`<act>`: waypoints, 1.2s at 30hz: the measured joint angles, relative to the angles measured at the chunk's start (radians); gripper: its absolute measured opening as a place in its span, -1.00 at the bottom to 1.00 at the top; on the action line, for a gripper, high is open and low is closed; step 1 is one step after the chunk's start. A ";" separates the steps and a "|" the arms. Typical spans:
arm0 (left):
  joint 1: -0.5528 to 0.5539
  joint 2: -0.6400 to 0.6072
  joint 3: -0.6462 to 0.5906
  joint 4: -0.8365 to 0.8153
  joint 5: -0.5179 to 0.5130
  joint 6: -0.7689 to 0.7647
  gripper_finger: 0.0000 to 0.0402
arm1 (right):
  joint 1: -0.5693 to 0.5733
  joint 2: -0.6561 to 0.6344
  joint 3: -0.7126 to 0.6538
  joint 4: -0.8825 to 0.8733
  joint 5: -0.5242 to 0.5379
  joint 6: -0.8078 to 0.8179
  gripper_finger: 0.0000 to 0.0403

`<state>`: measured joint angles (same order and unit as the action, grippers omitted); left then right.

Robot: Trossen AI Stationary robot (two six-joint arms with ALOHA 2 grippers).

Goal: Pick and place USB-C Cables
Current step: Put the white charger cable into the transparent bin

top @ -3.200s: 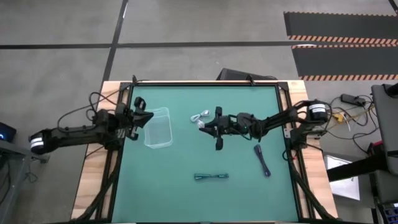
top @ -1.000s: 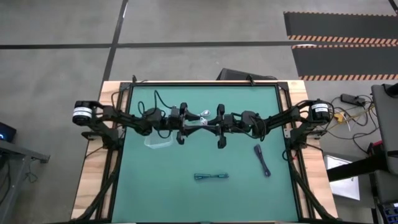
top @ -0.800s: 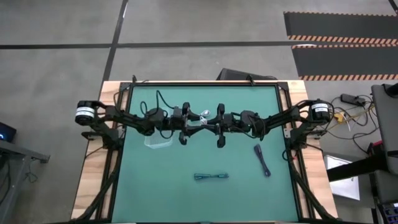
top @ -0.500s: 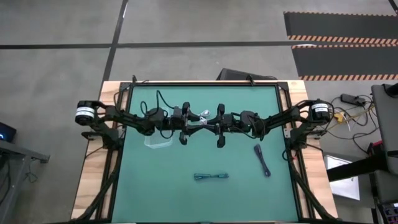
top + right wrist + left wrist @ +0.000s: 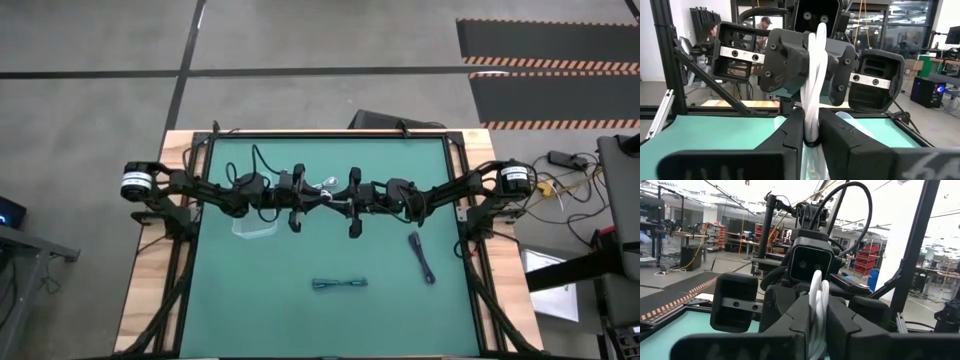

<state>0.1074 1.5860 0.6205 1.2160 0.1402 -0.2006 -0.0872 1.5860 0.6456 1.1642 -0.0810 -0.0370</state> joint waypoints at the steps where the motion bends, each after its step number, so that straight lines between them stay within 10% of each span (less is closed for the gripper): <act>1: 0.000 0.000 0.000 0.000 0.000 -0.001 -0.91 | 0.000 0.000 0.000 0.000 0.002 0.005 -0.68; 21: -0.002 -0.110 0.002 -0.304 -0.086 -0.060 -0.94 | -0.012 -0.087 0.000 -0.156 0.007 0.062 -0.11; 36: -0.001 -0.444 0.126 -1.278 -0.411 -0.320 -0.94 | -0.018 -0.379 0.000 -0.653 0.035 -0.017 -0.13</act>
<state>0.1060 1.1423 0.7468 -0.0619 -0.2708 -0.5201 -0.1055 1.2065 0.6456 0.5108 -0.0457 -0.0543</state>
